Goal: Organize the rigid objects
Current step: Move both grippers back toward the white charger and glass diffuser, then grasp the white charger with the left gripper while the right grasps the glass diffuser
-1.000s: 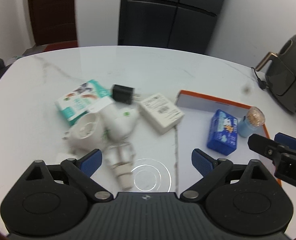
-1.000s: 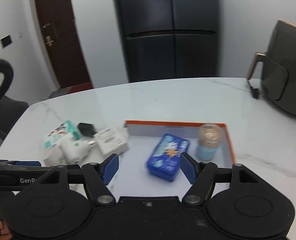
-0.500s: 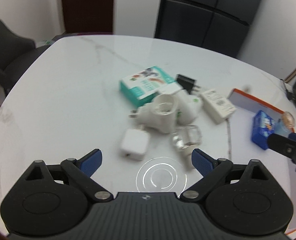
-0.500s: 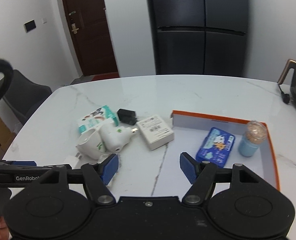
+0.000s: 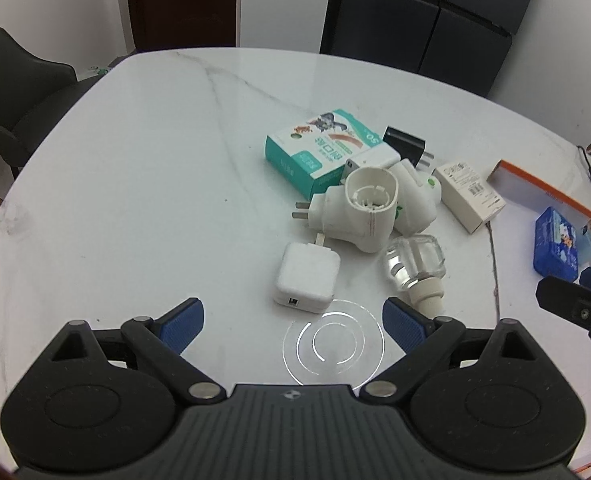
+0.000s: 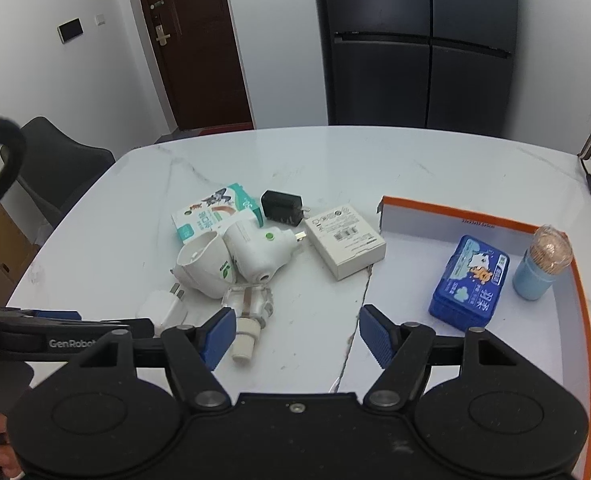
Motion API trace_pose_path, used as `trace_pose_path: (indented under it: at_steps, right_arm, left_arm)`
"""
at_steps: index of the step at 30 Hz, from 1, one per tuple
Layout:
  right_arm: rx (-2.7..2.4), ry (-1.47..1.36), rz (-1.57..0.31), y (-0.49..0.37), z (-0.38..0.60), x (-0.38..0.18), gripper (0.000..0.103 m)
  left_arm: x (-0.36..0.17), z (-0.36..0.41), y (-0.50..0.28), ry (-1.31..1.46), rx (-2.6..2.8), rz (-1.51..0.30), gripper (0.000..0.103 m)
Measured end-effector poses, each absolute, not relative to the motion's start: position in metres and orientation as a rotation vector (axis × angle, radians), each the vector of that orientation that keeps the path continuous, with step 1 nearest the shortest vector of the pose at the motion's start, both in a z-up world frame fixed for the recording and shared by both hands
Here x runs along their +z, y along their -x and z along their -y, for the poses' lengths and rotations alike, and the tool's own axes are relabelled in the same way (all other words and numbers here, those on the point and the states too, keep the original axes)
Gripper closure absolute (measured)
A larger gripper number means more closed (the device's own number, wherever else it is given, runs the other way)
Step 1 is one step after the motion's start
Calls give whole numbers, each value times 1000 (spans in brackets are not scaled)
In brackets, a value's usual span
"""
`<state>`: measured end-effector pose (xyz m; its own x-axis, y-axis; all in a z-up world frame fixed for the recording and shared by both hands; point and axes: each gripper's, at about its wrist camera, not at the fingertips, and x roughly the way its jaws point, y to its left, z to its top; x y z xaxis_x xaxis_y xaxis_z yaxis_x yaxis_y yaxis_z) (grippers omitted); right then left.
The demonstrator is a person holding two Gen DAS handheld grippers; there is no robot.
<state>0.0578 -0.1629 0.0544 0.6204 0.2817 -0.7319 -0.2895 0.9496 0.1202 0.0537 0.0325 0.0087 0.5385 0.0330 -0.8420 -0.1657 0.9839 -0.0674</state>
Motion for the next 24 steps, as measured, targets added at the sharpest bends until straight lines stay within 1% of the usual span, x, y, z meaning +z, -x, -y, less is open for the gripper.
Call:
trace_pose_path:
  at_steps: [7,10,11,12,13,14,15,17,18,21,24]
  right_arm:
    - [330,12,-866,-60,157,46,22]
    - [327,6,-878,-62,154,41,22]
    - [329,6,-881,-62,153,40,22]
    - [329,7,-884,-63,152,38,22]
    - [330,8,-888,-64,150,36,22]
    - [332,7,-890,-65,148,34,22]
    - [336,8,-893,-66,146,32,22]
    - [339,14,-903,-68,141,27,22]
    - [341,16,-904,-69,138,25,22]
    - [347,21,-913,-75,130,16,22]
    - [350,39,-925,-82,121,6,22]
  left_arm:
    - [-6,-37,-66,131,109,-1014,5]
    - [-13,-37,-73,106,96,-1018,9]
    - [-15,-37,-75,101,88,-1022,12]
    - [-19,-37,-77,92,82,-1026,20]
    - [-22,-38,-78,85,79,-1032,25]
    - [-24,-39,-79,83,74,-1036,32]
    - [-26,-40,-80,81,66,-1035,37]
    - [-28,-41,-81,65,51,-1027,41]
    - [-28,-40,-82,51,44,-1017,47]
    - [-29,-40,-84,34,19,-1002,59]
    - [-29,-40,-85,18,-2,-991,60]
